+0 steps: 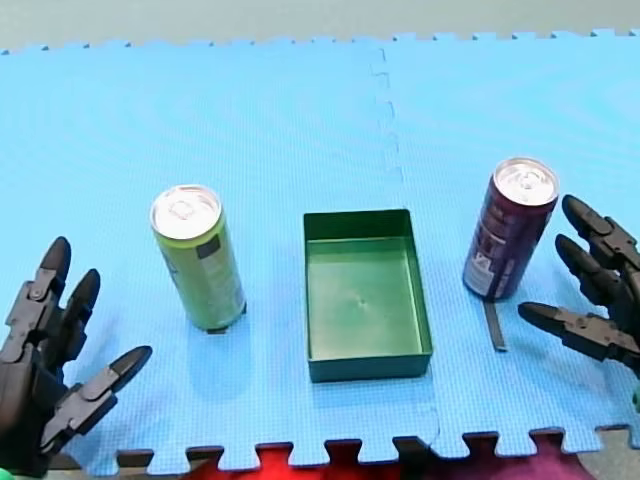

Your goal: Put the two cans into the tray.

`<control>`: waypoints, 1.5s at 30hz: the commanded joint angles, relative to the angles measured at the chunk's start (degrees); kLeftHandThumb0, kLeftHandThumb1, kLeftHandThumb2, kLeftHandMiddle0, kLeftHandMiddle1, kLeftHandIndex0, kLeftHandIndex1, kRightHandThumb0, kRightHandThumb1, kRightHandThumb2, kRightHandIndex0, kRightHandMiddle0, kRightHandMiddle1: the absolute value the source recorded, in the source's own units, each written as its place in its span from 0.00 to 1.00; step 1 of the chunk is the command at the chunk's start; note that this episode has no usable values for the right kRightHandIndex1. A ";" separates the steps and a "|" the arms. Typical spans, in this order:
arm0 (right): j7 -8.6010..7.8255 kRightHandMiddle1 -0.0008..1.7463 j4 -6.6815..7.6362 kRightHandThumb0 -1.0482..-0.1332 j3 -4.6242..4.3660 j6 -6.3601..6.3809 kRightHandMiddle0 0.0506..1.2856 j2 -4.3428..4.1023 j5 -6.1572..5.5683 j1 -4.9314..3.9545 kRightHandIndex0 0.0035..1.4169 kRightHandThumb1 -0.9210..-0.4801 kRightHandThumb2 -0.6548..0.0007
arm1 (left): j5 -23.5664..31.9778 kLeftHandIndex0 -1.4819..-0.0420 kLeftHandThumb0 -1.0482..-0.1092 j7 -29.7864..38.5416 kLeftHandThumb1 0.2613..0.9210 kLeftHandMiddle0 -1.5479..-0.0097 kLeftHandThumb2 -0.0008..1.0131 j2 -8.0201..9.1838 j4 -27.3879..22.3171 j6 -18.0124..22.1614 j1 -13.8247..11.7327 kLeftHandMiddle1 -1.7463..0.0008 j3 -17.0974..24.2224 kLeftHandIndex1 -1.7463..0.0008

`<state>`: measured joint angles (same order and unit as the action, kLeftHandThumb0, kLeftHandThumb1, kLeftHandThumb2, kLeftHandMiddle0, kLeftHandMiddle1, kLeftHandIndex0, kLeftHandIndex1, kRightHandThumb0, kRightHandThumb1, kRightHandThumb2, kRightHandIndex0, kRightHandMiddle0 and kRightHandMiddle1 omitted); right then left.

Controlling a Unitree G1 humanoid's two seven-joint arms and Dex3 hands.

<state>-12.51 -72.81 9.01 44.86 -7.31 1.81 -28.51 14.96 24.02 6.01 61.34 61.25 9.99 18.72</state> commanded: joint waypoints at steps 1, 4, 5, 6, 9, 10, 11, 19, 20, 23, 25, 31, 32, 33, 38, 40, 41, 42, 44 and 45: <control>1.10 0.00 -0.13 0.00 -0.58 -0.28 0.18 -0.52 0.69 -0.43 0.18 0.54 0.98 | 0.29 0.94 0.00 -0.06 0.85 0.86 0.00 0.36 -0.19 0.05 -0.16 1.00 0.15 1.00; 2.36 0.00 -0.21 0.00 -1.02 -0.26 0.17 -0.42 1.33 -0.53 0.18 0.53 0.98 | 0.22 0.94 0.00 -0.16 0.85 0.86 0.00 0.37 -0.32 0.05 -0.26 1.00 0.13 1.00; 2.76 0.00 -0.23 0.00 -1.13 -0.24 0.17 -0.37 1.48 -0.55 0.18 0.53 0.98 | 0.21 0.94 0.00 -0.19 0.86 0.86 0.00 0.37 -0.39 0.04 -0.30 1.00 0.12 1.00; 3.08 0.00 -0.26 0.00 -1.22 -0.24 0.17 -0.33 1.60 -0.57 0.18 0.53 0.98 | 0.20 0.94 0.00 -0.21 0.86 0.86 0.00 0.37 -0.45 0.03 -0.33 1.00 0.12 1.00; 3.70 0.00 -0.32 0.00 -1.45 -0.37 0.17 -0.29 1.83 -0.72 0.19 0.51 0.98 | 0.14 0.94 0.00 -0.31 0.86 0.86 0.00 0.40 -0.56 -0.01 -0.42 1.00 0.10 1.00; 3.89 0.00 -0.34 0.00 -1.54 -0.43 0.17 -0.29 1.91 -0.78 0.19 0.51 0.98 | 0.08 0.94 0.00 -0.38 0.86 0.86 0.00 0.43 -0.57 -0.01 -0.43 1.00 0.08 1.00; 4.06 0.00 -0.35 0.00 -1.63 -0.49 0.17 -0.30 2.00 -0.84 0.19 0.50 0.98 | 0.01 0.94 0.00 -0.46 0.86 0.86 0.00 0.46 -0.56 -0.01 -0.42 1.00 0.06 1.00; 5.06 0.00 -0.25 0.00 -2.20 -1.03 0.17 -0.18 2.46 -1.42 0.19 0.47 0.98 | -0.46 0.94 0.00 -1.07 0.86 0.86 0.00 0.65 -0.47 0.18 -0.48 1.00 -0.11 1.00; 5.09 0.00 -0.23 0.00 -2.24 -1.17 0.17 -0.20 2.48 -1.57 0.20 0.47 0.98 | -0.51 0.94 0.00 -1.10 0.86 0.86 0.00 0.66 -0.48 0.26 -0.51 1.00 -0.14 1.00; 5.22 0.00 -0.22 0.00 -2.45 -1.58 0.17 -0.31 2.62 -1.93 0.20 0.46 0.98 | -0.52 0.94 0.00 -1.07 0.87 0.86 0.00 0.68 -0.42 0.41 -0.55 1.00 -0.16 1.00; 5.42 0.00 -0.25 0.00 -2.65 -1.84 0.17 -0.40 2.83 -2.07 0.20 0.45 0.98 | -0.48 0.94 0.00 -1.04 0.87 0.86 0.01 0.65 -0.36 0.50 -0.59 1.00 -0.13 1.00; 6.33 0.00 -0.33 0.00 -3.31 -2.65 0.17 -0.45 3.50 -2.38 0.20 0.44 0.98 | -0.56 0.94 0.00 -1.24 0.88 0.86 0.01 0.58 -0.45 0.60 -0.67 1.00 -0.17 1.00; 6.52 0.00 -0.34 0.00 -3.39 -2.76 0.17 -0.38 3.57 -2.44 0.20 0.43 0.98 | -0.58 0.94 0.00 -1.28 0.88 0.86 0.01 0.59 -0.48 0.59 -0.67 1.00 -0.19 1.00; 6.73 0.00 -0.35 0.00 -3.47 -2.87 0.17 -0.31 3.65 -2.51 0.20 0.43 0.98 | -0.62 0.94 0.00 -1.33 0.88 0.86 0.01 0.59 -0.50 0.58 -0.67 1.00 -0.20 1.00; 7.51 0.00 -0.33 0.00 -3.86 -3.16 0.17 0.15 3.92 -2.93 0.21 0.42 0.98 | -0.90 0.94 0.00 -1.70 0.88 0.86 0.01 0.71 -0.65 0.44 -0.76 1.00 -0.31 1.00; 7.30 0.00 -0.36 0.00 -3.75 -3.36 0.17 0.40 3.62 -3.12 0.21 0.41 0.98 | -0.97 0.94 0.00 -1.79 0.88 0.86 0.01 0.79 -0.58 0.34 -0.73 1.00 -0.34 1.00; 6.82 0.00 -0.40 0.00 -3.49 -3.56 0.17 0.60 3.19 -3.26 0.21 0.41 0.98 | -0.96 0.94 0.00 -1.78 0.88 0.86 0.01 0.83 -0.53 0.30 -0.70 1.00 -0.35 1.00; 6.26 0.00 -0.44 0.00 -3.20 -3.79 0.17 0.79 2.72 -3.39 0.21 0.41 0.98 | -0.95 0.94 0.00 -1.77 0.88 0.86 0.01 0.86 -0.49 0.27 -0.68 1.00 -0.35 1.00; 4.81 0.00 -0.50 0.00 -2.46 -4.33 0.17 1.20 1.55 -3.62 0.21 0.40 0.98 | -0.91 0.94 0.00 -1.73 0.88 0.86 0.01 0.89 -0.42 0.22 -0.66 1.00 -0.32 1.00; 3.81 0.00 -0.53 0.00 -1.91 -4.71 0.17 1.48 0.72 -3.74 0.21 0.40 0.98 | -0.88 0.94 0.00 -1.72 0.88 0.86 0.00 0.90 -0.40 0.19 -0.65 1.00 -0.30 1.00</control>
<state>-7.98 -73.31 6.39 40.55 -6.02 3.37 -31.79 13.94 22.37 6.53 60.84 61.46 9.24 18.41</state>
